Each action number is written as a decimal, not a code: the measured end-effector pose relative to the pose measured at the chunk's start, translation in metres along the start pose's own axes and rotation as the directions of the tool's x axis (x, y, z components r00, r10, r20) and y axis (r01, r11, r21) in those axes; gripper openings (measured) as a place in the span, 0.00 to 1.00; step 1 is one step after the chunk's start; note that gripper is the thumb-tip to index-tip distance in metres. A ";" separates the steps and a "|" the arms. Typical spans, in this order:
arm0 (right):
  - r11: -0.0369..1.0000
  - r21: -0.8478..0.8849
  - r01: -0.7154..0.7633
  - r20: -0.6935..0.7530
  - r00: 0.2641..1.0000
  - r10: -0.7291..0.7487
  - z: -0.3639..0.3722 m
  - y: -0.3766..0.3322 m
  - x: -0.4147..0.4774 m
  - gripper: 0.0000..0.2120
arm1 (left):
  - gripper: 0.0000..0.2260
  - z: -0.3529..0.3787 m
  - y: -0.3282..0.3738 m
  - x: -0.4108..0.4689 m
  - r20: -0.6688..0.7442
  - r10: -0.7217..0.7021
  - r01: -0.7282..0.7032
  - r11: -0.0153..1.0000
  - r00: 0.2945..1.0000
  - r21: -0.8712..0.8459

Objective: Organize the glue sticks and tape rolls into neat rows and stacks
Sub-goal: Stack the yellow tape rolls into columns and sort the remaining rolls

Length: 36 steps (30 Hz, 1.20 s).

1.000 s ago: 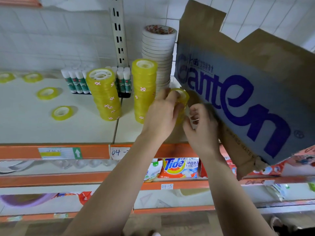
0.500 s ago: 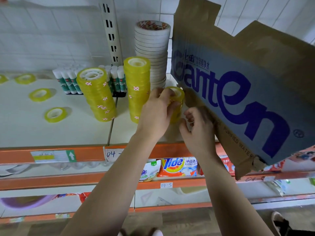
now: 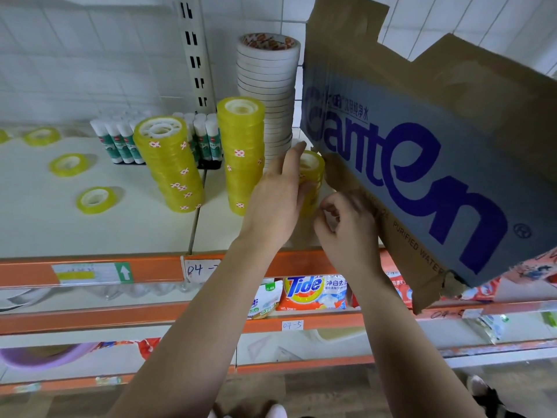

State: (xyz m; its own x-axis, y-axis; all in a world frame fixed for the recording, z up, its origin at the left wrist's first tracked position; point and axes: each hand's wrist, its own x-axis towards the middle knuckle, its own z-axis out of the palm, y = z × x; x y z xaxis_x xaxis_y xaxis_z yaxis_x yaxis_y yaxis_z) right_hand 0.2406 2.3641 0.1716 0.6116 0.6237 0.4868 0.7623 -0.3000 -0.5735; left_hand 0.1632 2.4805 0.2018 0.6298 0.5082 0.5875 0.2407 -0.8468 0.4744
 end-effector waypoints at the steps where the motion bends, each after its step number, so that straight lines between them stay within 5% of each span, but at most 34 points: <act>1: 1.000 -0.007 0.018 -0.002 1.000 -0.018 0.000 0.000 0.000 0.03 | 0.23 0.000 0.000 0.000 0.002 -0.008 0.008 1.000 1.000 -0.001; 8: 0.998 0.005 0.056 0.014 0.998 -0.056 -0.006 -0.004 -0.007 0.03 | 0.19 -0.015 0.004 -0.016 -0.038 -0.002 0.002 1.000 0.999 0.013; 15: 0.982 0.068 0.174 -0.091 0.982 -0.167 0.002 -0.046 -0.011 0.07 | 0.10 -0.072 -0.013 -0.056 -0.172 0.040 0.007 0.963 0.984 0.268; 26: 0.909 0.239 0.341 0.002 0.936 -0.351 0.108 -0.170 -0.020 0.08 | 0.08 -0.182 -0.133 -0.123 -0.173 -0.138 0.204 0.863 0.975 0.461; 36: 0.922 0.215 0.321 0.061 0.938 -0.341 0.241 -0.322 -0.034 0.07 | 0.11 -0.335 -0.267 -0.178 -0.184 -0.187 0.256 0.826 0.965 0.502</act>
State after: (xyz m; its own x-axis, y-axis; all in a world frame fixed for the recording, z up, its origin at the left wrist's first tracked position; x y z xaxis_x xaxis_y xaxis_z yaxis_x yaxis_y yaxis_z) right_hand -0.0769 2.6133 0.1807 0.3010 0.7316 0.6117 0.8539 0.0788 -0.5144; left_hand -0.2601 2.6689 0.1902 0.4272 0.6776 0.5986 0.7308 -0.6486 0.2127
